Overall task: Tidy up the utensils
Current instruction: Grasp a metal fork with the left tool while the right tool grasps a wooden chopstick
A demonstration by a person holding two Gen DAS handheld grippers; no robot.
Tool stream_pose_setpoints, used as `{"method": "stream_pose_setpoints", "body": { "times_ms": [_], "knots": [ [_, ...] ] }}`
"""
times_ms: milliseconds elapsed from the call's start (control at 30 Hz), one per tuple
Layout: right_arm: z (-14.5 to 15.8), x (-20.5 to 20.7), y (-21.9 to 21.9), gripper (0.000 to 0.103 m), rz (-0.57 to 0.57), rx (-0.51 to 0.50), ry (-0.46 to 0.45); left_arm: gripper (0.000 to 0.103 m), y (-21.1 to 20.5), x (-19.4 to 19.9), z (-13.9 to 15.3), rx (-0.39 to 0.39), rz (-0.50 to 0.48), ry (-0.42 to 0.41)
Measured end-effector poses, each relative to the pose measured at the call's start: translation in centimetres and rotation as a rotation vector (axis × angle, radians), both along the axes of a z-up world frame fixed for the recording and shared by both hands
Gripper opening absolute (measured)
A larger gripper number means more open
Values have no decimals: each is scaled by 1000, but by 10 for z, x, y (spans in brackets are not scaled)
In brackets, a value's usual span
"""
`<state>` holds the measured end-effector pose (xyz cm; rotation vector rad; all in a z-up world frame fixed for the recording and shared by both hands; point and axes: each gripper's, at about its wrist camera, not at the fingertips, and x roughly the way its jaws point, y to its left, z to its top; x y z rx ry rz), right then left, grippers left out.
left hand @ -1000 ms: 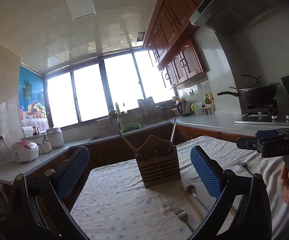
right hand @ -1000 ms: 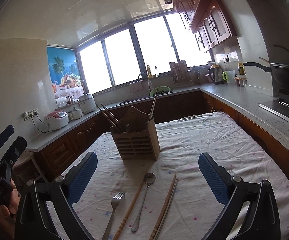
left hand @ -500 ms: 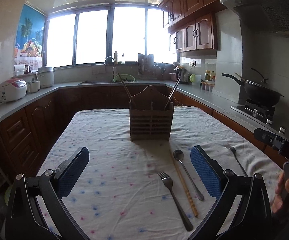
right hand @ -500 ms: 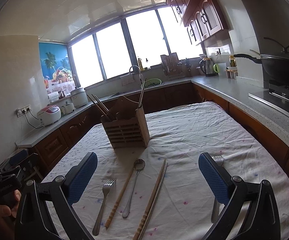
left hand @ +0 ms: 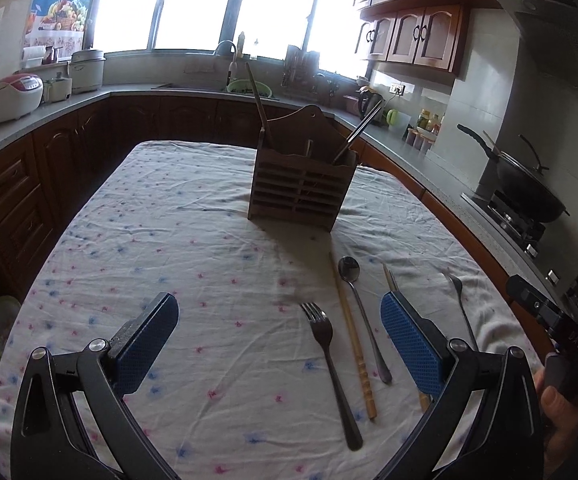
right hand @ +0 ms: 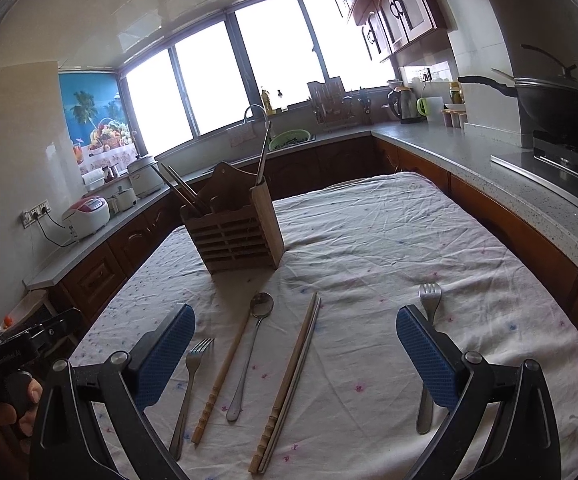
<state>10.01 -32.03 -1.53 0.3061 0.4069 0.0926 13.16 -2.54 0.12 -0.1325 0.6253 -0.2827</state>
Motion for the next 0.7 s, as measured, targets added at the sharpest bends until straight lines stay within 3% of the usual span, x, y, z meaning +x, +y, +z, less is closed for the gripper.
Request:
{"method": "stream_pose_setpoints", "body": {
  "times_ms": [67,133,200,300,600,700],
  "knots": [
    [-3,5,0,99,1,3,19,103,-4,7,-5,6,-11,41],
    [-6,10,-1,91,8,7,41,103,-6,12,-10,-1,-22,74],
    [-10,18,-1,71,15,2,72,103,-9,17,-13,-4,-29,100],
    [-17,30,-3,55,30,15,124,103,-14,23,-17,9,-37,127],
    [-30,66,3,32,88,55,216,103,-33,45,-33,37,-77,214],
    [-34,78,5,29,111,71,247,97,-42,53,-39,54,-100,233]
  ]
}}
